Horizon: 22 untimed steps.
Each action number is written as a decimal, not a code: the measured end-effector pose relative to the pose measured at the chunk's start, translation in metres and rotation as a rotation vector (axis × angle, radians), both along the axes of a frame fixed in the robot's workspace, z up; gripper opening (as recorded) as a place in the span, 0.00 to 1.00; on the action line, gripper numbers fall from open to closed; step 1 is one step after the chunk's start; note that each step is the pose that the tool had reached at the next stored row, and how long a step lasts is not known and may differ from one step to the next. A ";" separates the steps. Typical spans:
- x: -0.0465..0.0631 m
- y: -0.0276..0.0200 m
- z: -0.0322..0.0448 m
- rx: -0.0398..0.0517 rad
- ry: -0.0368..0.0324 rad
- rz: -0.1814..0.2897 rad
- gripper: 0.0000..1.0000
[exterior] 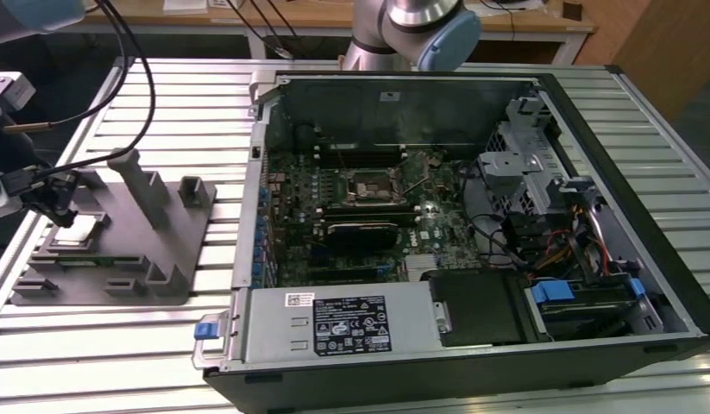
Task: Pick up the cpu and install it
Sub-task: 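Pick up the cpu and move it towards the insertion slot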
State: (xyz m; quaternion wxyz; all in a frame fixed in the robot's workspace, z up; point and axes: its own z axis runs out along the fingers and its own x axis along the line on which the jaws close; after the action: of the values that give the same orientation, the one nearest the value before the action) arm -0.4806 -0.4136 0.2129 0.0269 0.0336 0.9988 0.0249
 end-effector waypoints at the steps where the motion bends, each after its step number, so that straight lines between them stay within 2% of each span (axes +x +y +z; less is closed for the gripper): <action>1: 0.000 0.0000 -0.0013 0.0000 0.0000 0.001 0.11; 10: -0.001 0.0000 -0.0113 0.0000 0.0002 0.012 0.11; 22: -0.002 0.0000 -0.0117 0.0001 0.0002 0.012 0.11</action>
State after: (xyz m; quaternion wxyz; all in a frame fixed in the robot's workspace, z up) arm -0.4823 -0.4135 0.2012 0.0267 0.0277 0.9989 0.0251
